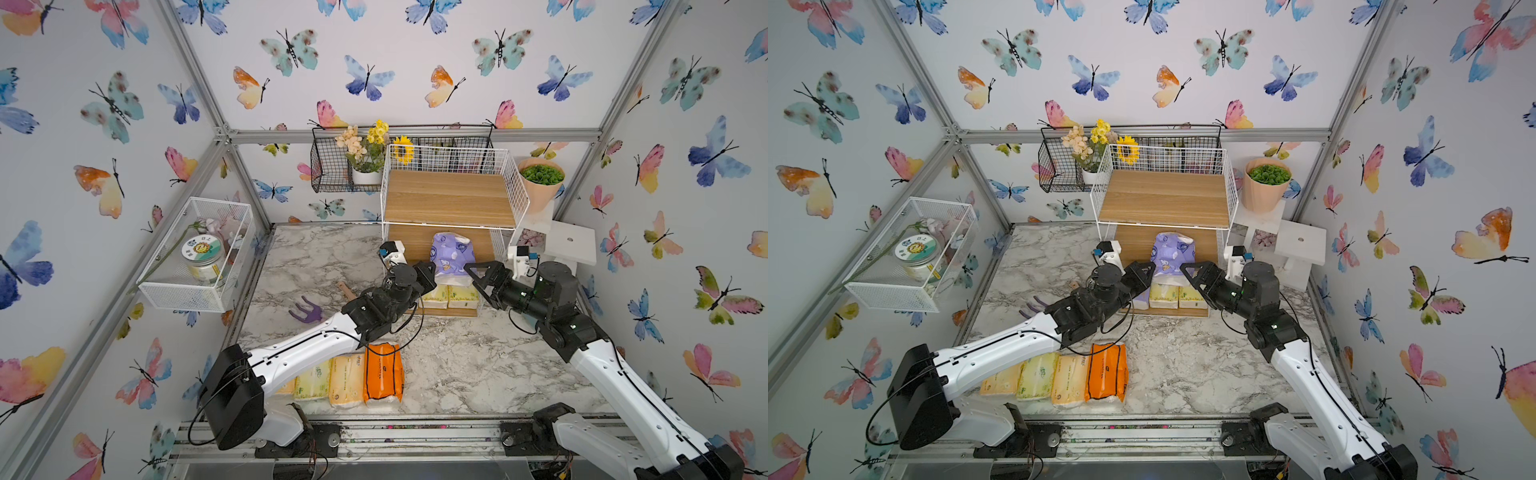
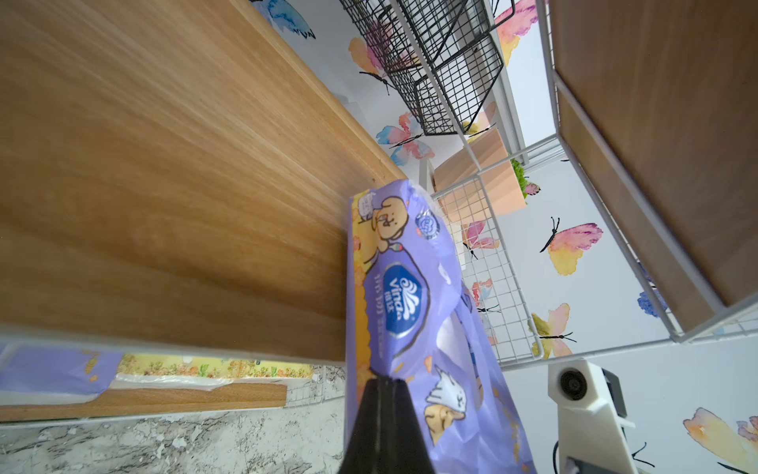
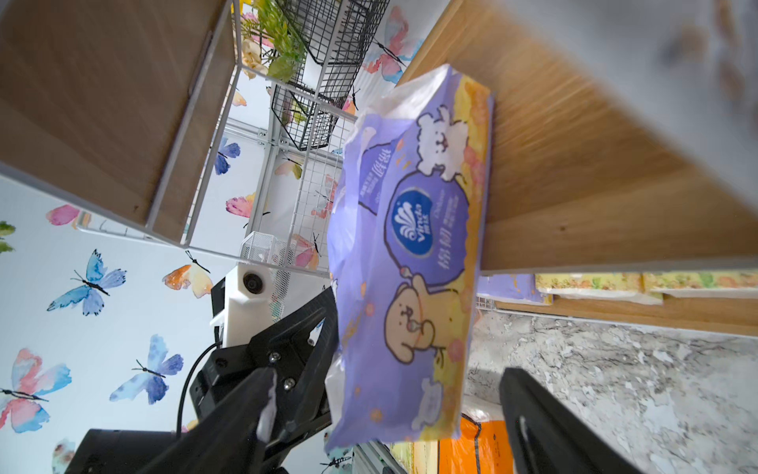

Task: Remove the tissue boxes from the shelf
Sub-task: Pick up a box of tissues from the shelf.

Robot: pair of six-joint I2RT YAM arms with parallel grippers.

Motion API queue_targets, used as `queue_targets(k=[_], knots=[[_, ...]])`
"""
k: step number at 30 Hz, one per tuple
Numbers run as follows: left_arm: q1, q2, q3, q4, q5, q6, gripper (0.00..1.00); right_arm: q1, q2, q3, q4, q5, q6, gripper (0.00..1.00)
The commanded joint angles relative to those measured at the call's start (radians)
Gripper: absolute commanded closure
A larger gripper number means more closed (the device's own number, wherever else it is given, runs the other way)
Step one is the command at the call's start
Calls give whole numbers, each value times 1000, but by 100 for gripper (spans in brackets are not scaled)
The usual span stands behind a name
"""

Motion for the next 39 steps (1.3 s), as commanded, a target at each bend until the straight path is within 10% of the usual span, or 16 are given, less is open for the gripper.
queue_targets(k=[1,17,26,39], knots=[[3,-43,-15,-9,38,-11,100,-5,29,-26,91,-71,27,17],[3,-67,-36,-13,88,-16,99,-5,71,-40,141,-121,30,57],[5,-203,-117,18,37,-102,22,-5,-24,-70,105,-126,-9,72],[25,-499,-295,-205,-129,-175,16,16,-147,-47,-363,-189,-257,77]])
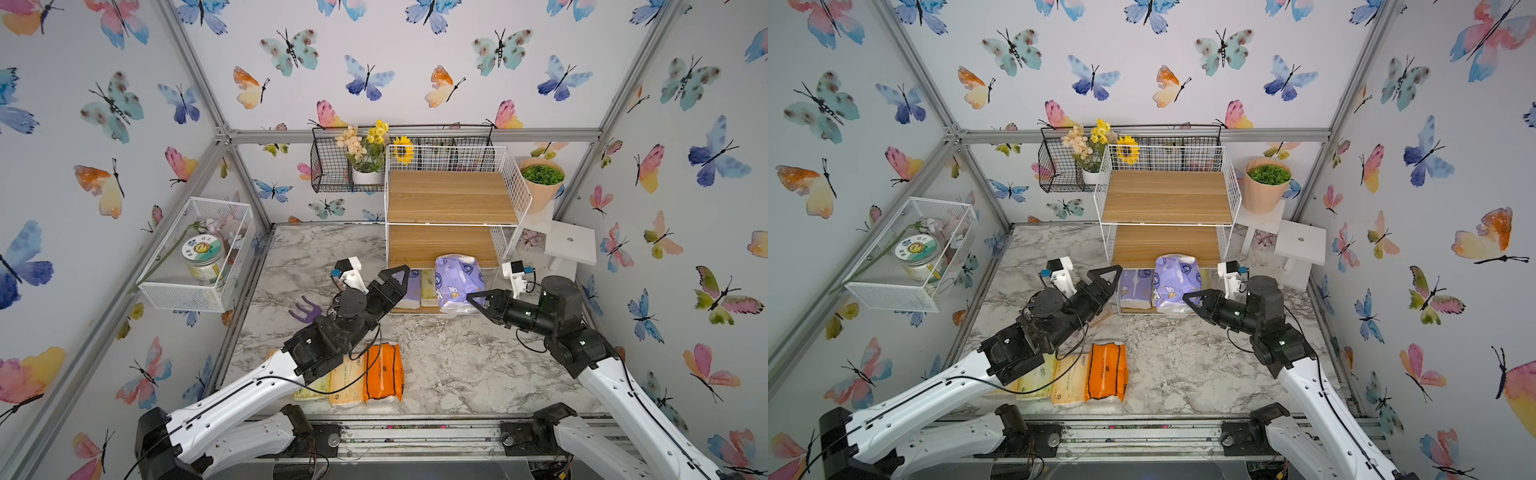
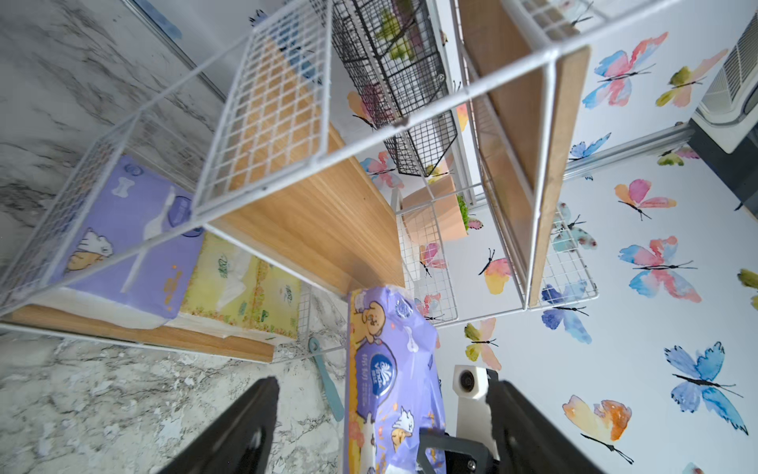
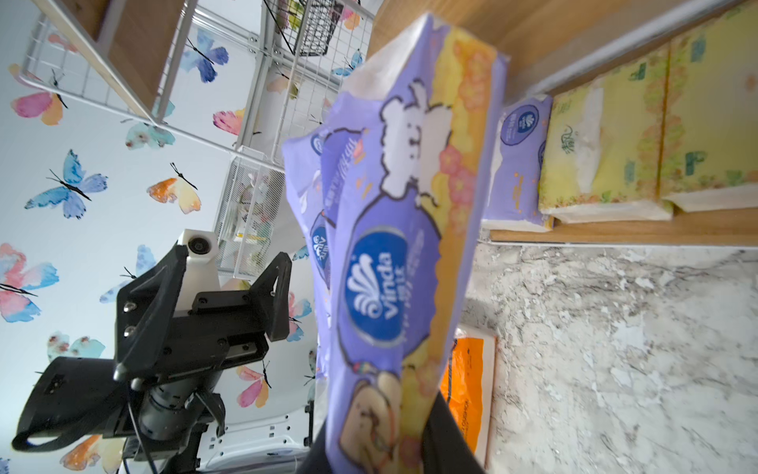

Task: Remove the tissue boxes from the shelf
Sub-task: Pick up a box of tissues from the shelf, then place the box of tissues at the center of the board.

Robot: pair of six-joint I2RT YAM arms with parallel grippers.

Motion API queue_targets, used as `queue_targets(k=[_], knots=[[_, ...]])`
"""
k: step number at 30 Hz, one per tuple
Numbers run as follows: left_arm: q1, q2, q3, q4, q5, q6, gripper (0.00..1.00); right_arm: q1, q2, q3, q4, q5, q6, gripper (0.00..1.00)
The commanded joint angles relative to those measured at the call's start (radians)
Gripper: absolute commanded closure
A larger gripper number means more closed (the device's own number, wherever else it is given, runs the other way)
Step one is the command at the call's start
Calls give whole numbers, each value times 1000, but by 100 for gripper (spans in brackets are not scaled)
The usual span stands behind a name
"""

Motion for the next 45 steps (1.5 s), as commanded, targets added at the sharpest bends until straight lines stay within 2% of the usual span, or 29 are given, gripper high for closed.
queue_targets(k=[1,5,8,16,23,24,25,27,28,30,34,37,39,45], knots=[[21,-56,-55,-96,-83,-51,16,23,-6,15,-185,-37,-101,78],[52,-110,-95,-169,-98,-104,16,120,11,-1,-256,14,-123,78],[74,-144,-122,-203,-109,-137,16,223,41,-37,-239,82,-108,78],[95,-192,-176,-242,-121,-195,16,367,83,-248,35,185,30,78],[106,-187,-210,-229,-96,-217,16,485,180,-350,188,245,93,77],[107,-183,-212,-227,-92,-215,16,496,190,-363,207,259,104,75],[108,-180,-213,-225,-89,-212,16,502,197,-376,214,275,114,67],[108,-171,-212,-218,-86,-210,16,504,197,-395,211,293,121,43],[109,-169,-214,-213,-82,-211,16,504,192,-397,180,311,114,35],[109,-163,-215,-203,-77,-211,16,504,167,-379,62,365,88,25],[110,-149,-220,-190,-62,-198,16,503,59,-333,-174,532,67,16],[115,-136,-229,-173,-41,-198,16,498,-27,-345,-172,564,85,15],[117,-123,-231,-161,-26,-197,16,497,-29,-366,-130,552,102,17],[118,-101,-231,-156,0,-193,16,497,152,-355,62,486,94,31]])
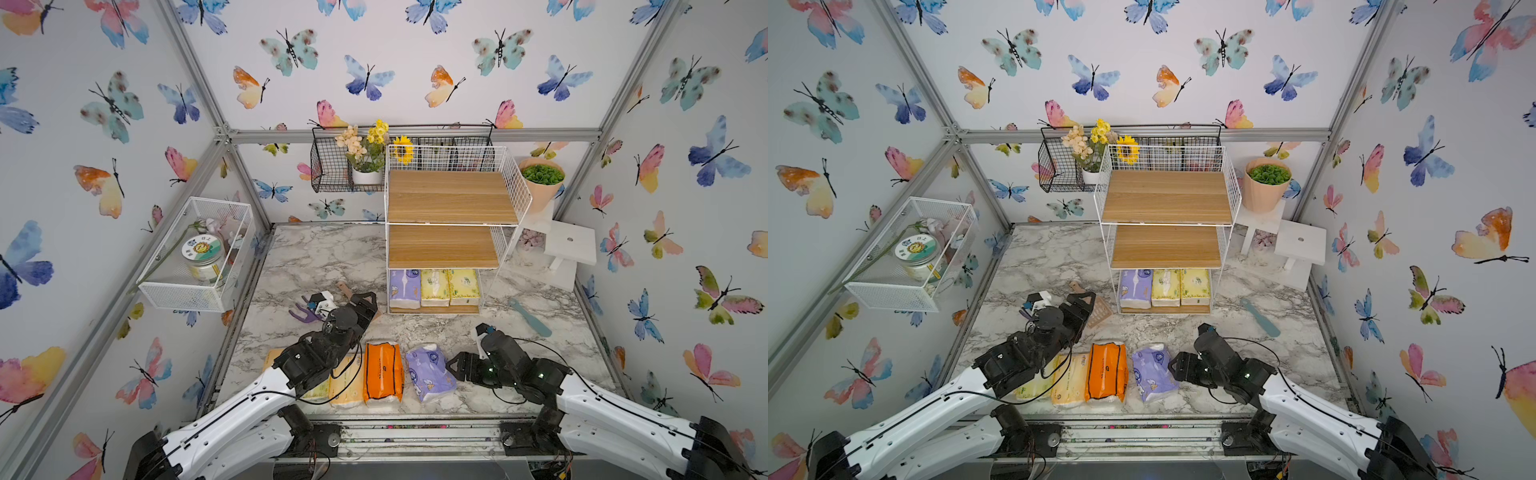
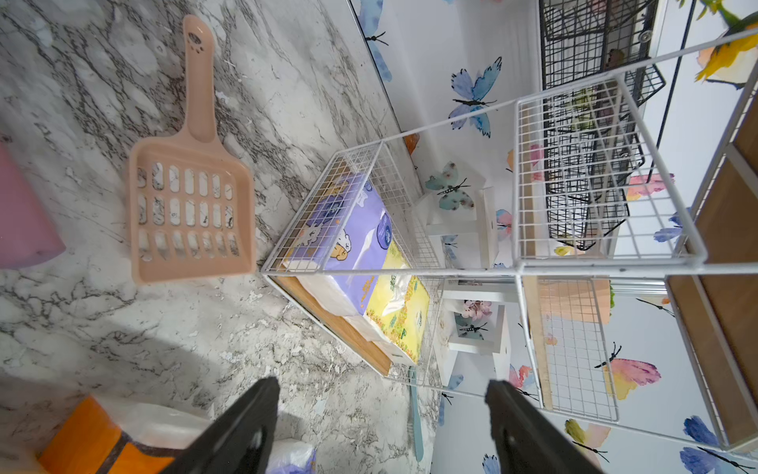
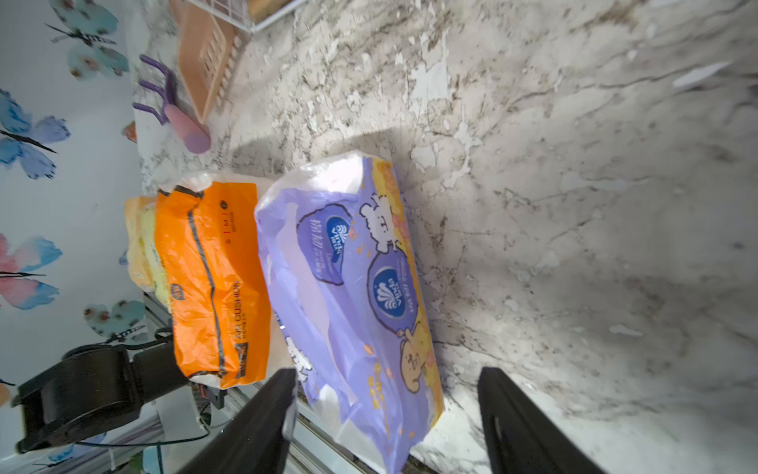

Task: Remove the tissue boxes from the shelf
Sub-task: Place the box of tissues at the center of the board.

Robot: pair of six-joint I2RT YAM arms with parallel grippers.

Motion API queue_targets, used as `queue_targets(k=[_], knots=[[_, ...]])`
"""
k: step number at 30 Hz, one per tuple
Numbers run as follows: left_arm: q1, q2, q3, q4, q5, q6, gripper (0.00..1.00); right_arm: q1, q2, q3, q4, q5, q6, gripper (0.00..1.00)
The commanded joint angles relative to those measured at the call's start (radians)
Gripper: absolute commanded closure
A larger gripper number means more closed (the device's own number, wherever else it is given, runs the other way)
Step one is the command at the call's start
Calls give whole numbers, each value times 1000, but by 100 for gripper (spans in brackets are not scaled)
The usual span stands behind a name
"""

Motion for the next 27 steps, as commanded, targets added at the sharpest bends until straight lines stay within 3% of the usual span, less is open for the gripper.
queue_targets(k=[1,6,12,20,27], knots=[[6,1,-6,21,43,19,16,-3,103,17,125,-30,-8,33],[7,-18,-16,13,42,17,16,-3,262,61,164,-84,-59,48],[9,-34,-22,8,29,17,16,1,292,47,192,-171,-74,63],[13,-21,-25,24,40,18,16,29,231,1,191,-204,-37,75],[15,-5,-27,39,59,16,16,96,282,17,219,-204,-23,82]])
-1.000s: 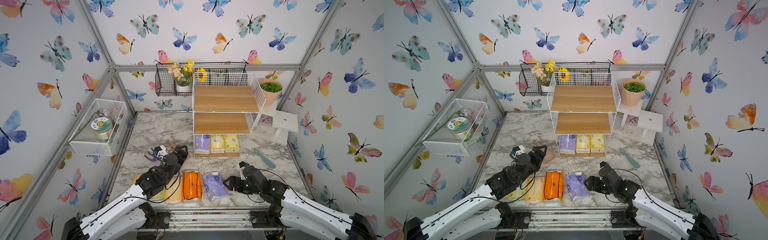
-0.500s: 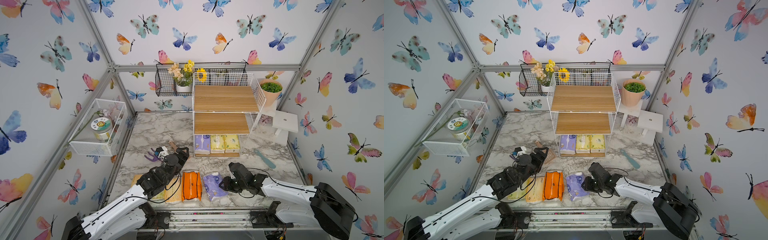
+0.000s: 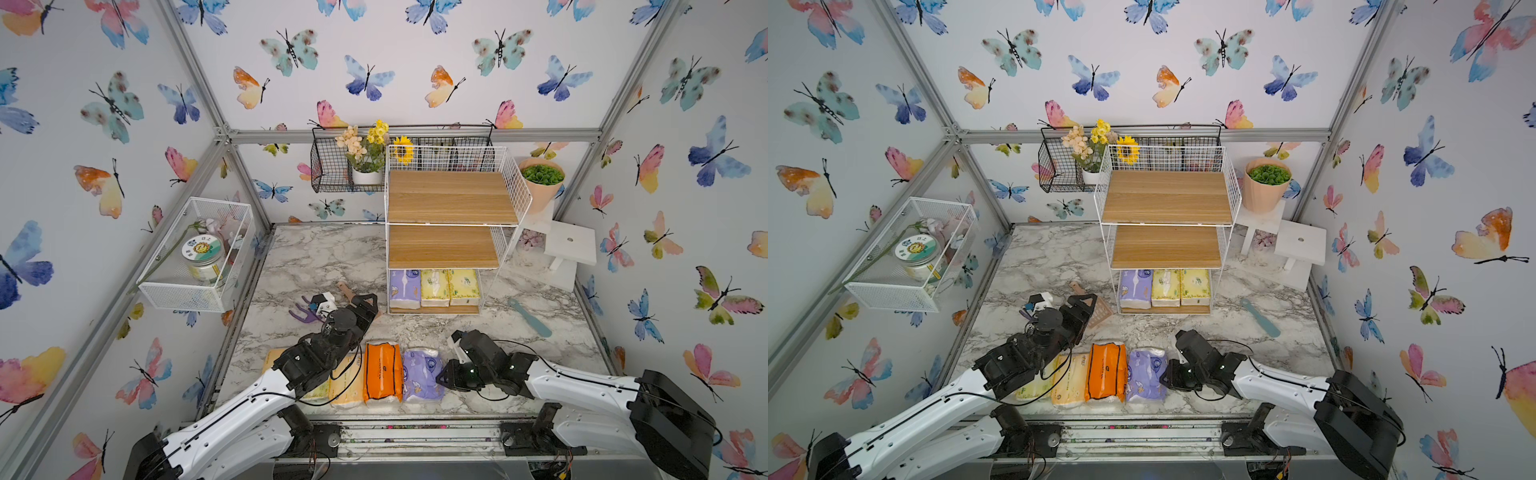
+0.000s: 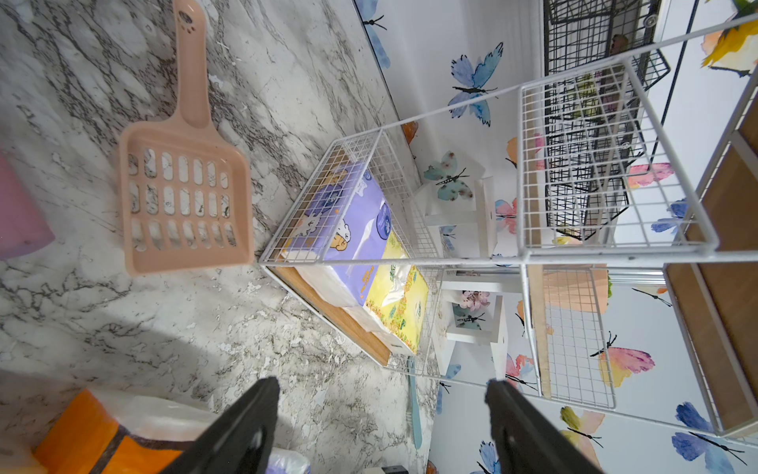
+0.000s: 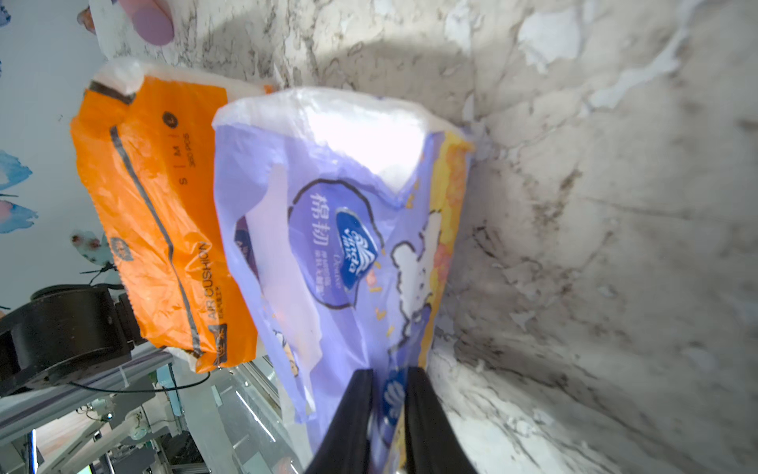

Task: Remove the tissue boxes from the shelf
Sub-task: Place the box of tissues at the center of the board.

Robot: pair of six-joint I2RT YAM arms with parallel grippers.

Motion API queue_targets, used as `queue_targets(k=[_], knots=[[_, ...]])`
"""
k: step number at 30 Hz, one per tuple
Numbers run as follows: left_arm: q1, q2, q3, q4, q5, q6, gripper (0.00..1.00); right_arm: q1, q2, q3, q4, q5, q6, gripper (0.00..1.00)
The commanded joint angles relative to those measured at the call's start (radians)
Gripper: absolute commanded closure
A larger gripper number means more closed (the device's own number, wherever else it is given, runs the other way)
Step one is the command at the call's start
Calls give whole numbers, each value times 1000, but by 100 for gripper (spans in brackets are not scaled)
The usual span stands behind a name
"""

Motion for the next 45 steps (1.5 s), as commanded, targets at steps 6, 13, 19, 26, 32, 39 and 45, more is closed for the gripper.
queue_targets(k=[6,13,19,26,32,39,45], knots=[[6,5,-9,20,33,14,16,64,91,43,27,-18,-14,89],[10,10,-11,25,38,16,16,65,142,114,-19,14,-72,91],[13,5,-17,25,42,15,16,65,163,133,-27,13,-82,79],[27,-10,-29,12,41,-6,16,64,-21,141,-142,219,-18,43],[35,-4,-58,27,70,-40,16,64,-110,91,40,420,220,36],[41,-26,-68,3,69,-53,16,64,79,133,391,569,400,37],[64,-87,-89,-36,57,-56,16,64,259,204,518,621,522,32]])
